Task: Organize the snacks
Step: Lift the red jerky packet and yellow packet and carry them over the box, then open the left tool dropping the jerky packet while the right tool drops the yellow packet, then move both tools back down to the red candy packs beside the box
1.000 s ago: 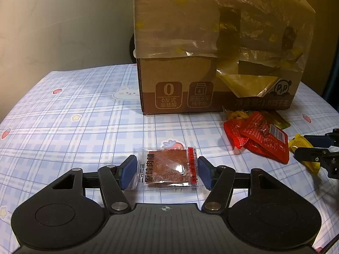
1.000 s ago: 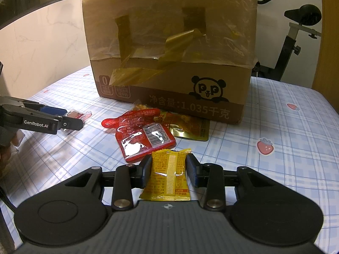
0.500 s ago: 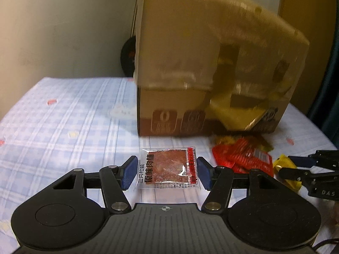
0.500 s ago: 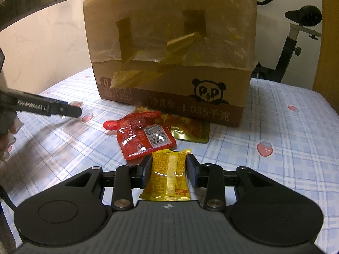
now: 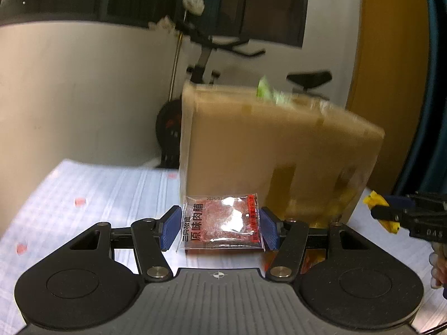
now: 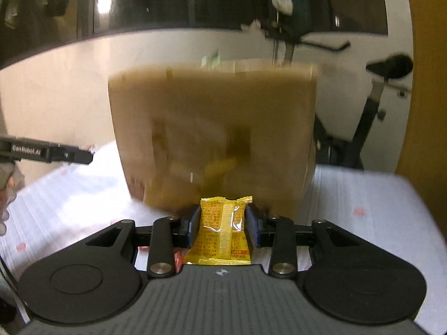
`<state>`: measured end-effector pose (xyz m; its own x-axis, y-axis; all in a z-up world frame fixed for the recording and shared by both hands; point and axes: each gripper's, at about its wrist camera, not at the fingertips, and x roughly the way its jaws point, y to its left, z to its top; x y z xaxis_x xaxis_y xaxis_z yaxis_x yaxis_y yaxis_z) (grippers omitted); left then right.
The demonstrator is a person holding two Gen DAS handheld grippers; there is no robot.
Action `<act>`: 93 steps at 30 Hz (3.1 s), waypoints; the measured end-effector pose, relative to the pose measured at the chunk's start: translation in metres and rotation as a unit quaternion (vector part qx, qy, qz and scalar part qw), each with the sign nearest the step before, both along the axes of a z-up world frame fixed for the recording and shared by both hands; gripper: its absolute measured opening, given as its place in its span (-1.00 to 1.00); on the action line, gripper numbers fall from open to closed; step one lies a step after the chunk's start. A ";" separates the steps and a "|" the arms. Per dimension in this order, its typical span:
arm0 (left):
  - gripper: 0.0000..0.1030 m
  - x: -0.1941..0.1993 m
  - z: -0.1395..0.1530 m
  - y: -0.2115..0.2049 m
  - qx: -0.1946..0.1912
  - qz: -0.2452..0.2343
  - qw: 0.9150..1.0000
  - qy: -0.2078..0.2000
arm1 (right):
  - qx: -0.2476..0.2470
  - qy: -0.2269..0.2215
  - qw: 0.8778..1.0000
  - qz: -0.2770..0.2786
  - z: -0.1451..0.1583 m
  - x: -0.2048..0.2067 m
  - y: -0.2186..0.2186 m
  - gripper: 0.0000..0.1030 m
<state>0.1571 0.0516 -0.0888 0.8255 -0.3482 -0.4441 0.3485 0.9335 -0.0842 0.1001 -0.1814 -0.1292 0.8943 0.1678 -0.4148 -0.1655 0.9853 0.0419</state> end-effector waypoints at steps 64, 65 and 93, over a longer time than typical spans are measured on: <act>0.63 0.033 0.083 -0.028 0.000 0.001 0.998 -0.067 | 0.074 -0.110 0.989 -0.071 0.116 0.046 -0.019 1.00; 0.63 0.031 0.081 -0.028 0.000 0.004 0.998 -0.069 | 0.085 -0.112 0.988 -0.068 0.116 0.043 -0.021 1.00; 0.63 -0.002 -0.019 -0.027 0.020 0.010 0.998 0.061 | 0.036 0.002 0.998 -0.045 0.011 -0.008 -0.005 0.98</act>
